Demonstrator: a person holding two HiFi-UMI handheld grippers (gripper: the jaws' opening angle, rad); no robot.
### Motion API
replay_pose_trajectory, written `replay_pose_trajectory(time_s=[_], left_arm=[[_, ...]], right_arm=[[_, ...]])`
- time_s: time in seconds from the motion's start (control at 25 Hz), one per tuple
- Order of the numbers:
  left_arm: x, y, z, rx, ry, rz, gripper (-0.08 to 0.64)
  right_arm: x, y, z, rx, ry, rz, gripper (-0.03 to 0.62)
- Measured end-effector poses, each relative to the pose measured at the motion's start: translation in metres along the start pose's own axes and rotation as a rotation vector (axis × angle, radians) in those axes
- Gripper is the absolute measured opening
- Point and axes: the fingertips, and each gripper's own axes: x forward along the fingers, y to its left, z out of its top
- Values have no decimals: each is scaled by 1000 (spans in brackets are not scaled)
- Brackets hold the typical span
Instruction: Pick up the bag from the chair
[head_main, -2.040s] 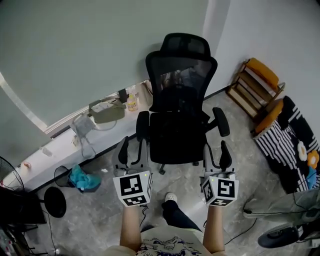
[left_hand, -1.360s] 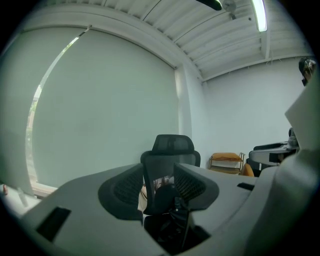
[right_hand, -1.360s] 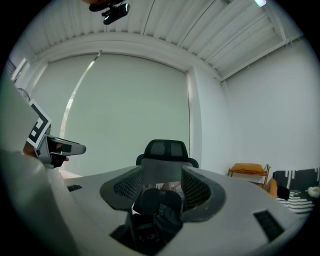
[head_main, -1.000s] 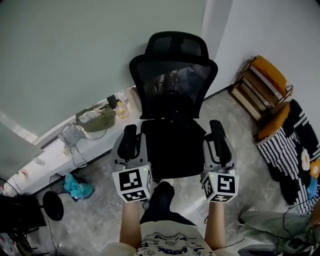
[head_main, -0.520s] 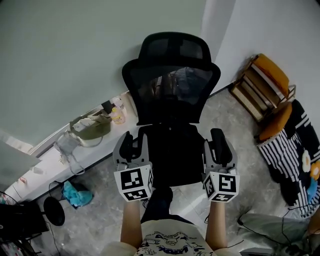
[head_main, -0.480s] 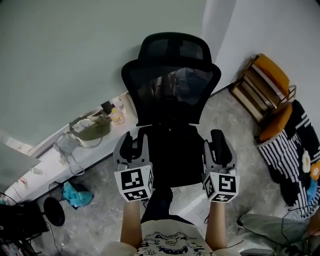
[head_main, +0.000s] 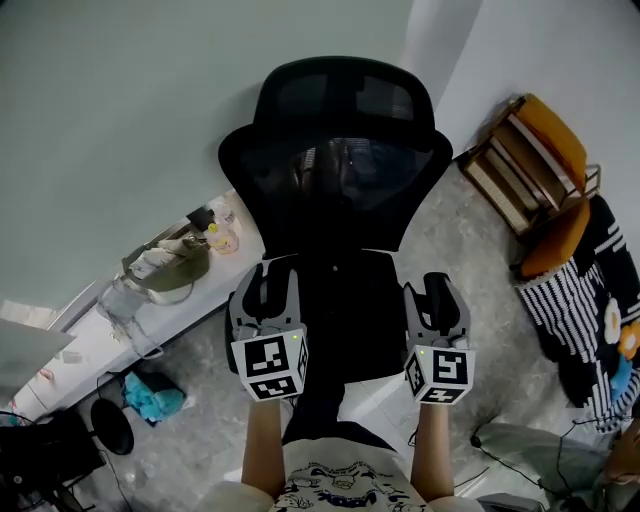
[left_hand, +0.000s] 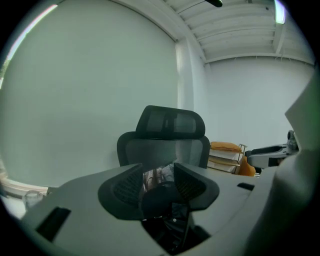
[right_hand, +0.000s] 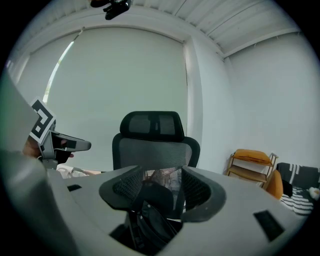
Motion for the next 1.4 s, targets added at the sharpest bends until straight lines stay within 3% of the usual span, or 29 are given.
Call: replay_pose_trajectory(time_s=[0.56, 1.2, 1.4], left_arm=[[89, 13, -75, 6, 148, -29, 192], [149, -24, -166, 56, 290, -99, 198], [172, -34, -204, 24, 336, -144, 212]], right_arm=[[81, -8, -88, -32, 196, 31, 258], [116, -42, -197, -74, 403, 110, 258], [128, -47, -228, -72, 446, 118, 258]])
